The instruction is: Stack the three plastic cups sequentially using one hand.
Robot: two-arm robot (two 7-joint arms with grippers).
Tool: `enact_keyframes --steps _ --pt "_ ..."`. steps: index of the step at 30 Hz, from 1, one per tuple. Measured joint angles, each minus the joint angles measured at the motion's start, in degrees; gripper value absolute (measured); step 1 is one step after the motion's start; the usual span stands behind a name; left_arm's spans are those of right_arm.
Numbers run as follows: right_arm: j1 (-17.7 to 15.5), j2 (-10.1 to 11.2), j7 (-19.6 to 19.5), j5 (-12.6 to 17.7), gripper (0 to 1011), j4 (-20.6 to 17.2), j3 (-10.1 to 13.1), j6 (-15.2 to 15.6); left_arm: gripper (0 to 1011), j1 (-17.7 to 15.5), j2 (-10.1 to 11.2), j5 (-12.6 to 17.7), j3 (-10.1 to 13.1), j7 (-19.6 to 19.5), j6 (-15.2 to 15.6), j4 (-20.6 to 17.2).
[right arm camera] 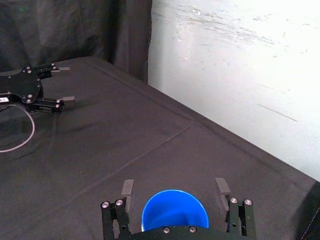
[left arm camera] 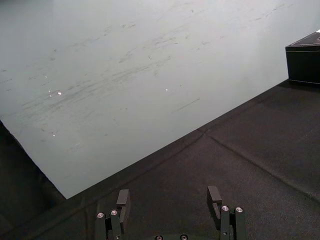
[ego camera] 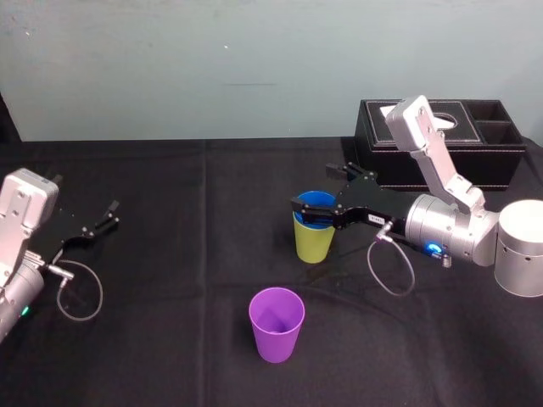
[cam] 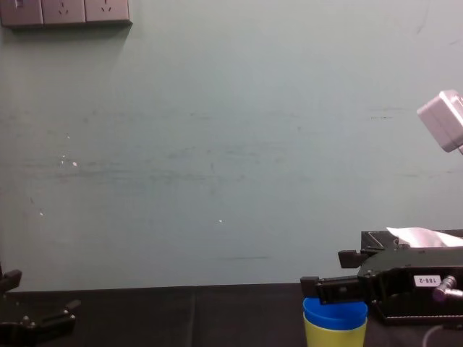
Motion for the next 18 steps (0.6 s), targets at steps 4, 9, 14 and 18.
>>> enact_keyframes --steps 4,9,14,18 --pt "-0.1 0.1 0.0 0.0 1003 -0.2 0.0 -0.1 1011 0.0 0.0 0.0 0.0 0.0 0.0 0.0" --pt "-2.0 1.4 0.1 0.1 1003 -2.6 0.7 -1.4 1011 0.0 0.0 0.0 0.0 0.0 0.0 0.0" --pt "-4.5 3.7 1.4 1.6 1003 -5.6 1.9 -2.7 1011 0.0 0.0 0.0 0.0 0.0 0.0 0.0" --pt "-7.1 6.2 3.5 3.7 1003 -8.3 3.2 -4.2 1011 0.0 0.0 0.0 0.0 0.0 0.0 0.0"
